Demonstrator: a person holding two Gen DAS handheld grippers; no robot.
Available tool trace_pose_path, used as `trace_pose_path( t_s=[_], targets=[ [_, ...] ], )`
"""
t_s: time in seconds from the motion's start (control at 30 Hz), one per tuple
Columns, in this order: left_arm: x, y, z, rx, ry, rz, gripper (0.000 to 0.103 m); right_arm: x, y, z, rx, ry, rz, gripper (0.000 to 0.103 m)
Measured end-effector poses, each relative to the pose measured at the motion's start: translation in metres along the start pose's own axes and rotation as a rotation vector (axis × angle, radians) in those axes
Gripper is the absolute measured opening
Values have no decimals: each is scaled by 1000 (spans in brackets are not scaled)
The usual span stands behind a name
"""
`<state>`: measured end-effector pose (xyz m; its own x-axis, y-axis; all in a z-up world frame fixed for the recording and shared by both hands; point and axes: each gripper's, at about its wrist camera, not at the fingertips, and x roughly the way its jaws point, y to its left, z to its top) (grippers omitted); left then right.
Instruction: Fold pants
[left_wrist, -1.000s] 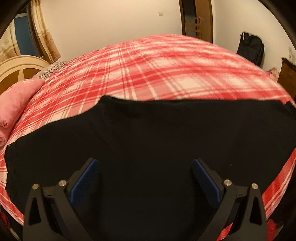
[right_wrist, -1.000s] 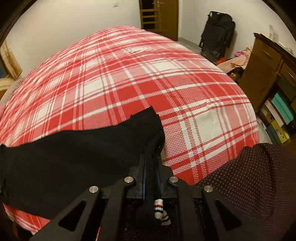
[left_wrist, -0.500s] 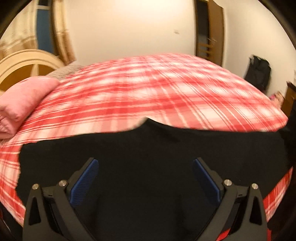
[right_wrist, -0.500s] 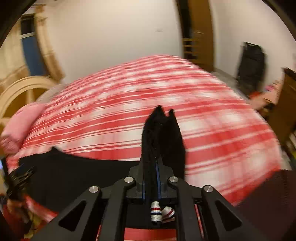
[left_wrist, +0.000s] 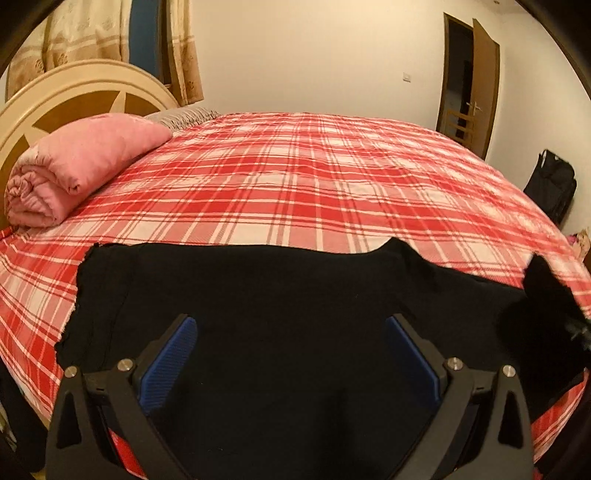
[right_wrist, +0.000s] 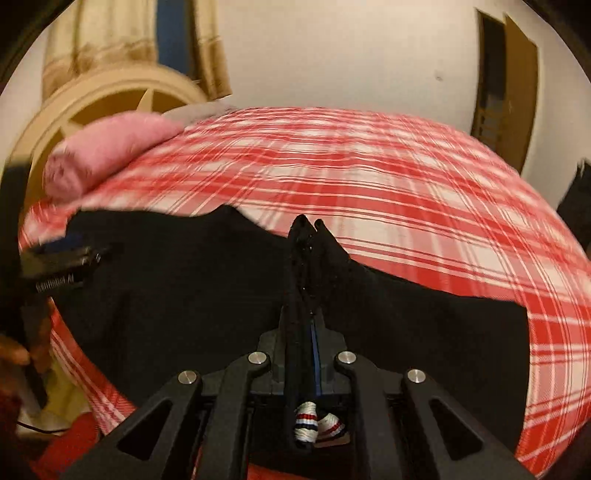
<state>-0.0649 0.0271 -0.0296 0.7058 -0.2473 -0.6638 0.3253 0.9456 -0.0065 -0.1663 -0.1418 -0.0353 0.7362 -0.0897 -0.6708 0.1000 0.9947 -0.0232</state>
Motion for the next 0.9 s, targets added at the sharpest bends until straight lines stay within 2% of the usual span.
trace_pose_path(
  t_s=[0.13, 0.3, 0.33, 0.37, 0.4, 0.43, 0.47, 0.5, 0.57, 0.6, 0.67, 0.7, 0.77, 0.8, 0.9],
  targets=[
    [4, 3, -2, 0, 9, -10, 103, 15, 31, -9, -113, -2, -86, 8],
    [9, 6, -5, -10, 24, -11, 103, 33, 42, -15, -124, -1, -119, 12],
    [10, 7, -6, -11, 26, -12, 103, 36, 45, -16, -130, -15, -117, 15],
    [11, 7, -6, -11, 29, -12, 103, 37, 48, -18, -139, -29, -114, 29],
    [11, 7, -7, -11, 32, -11, 103, 39, 52, -20, -148, -34, -93, 43],
    [12, 7, -7, -9, 33, -10, 103, 39, 55, -21, -153, -32, -32, 70],
    [12, 7, -6, -7, 33, -10, 103, 36, 56, -22, -151, -33, 49, 76],
    [11, 6, -6, -4, 32, -11, 103, 26, 56, -21, -142, -53, 140, 76],
    [10, 4, -4, 6, 28, -19, 103, 4, 47, -17, -102, -95, 258, 76],
    [9, 1, -2, 12, 23, -22, 103, -10, 33, -12, -51, -116, 309, 76],
    [7, -5, 3, 25, 9, -37, 103, -31, 0, -6, 52, -154, 354, 76],
    [5, -11, 7, 32, 1, -53, 103, -42, -21, -3, 101, -174, 340, 76],
    [2, -23, 12, 54, -14, -86, 103, -59, -70, -3, 192, -202, 199, 76],
    [2, -30, 15, 68, -21, -98, 103, -65, -102, -7, 244, -197, 105, 76],
    [3, -53, 18, 95, -15, -160, 103, -75, -165, -25, 387, -161, -69, 73]
  ],
)
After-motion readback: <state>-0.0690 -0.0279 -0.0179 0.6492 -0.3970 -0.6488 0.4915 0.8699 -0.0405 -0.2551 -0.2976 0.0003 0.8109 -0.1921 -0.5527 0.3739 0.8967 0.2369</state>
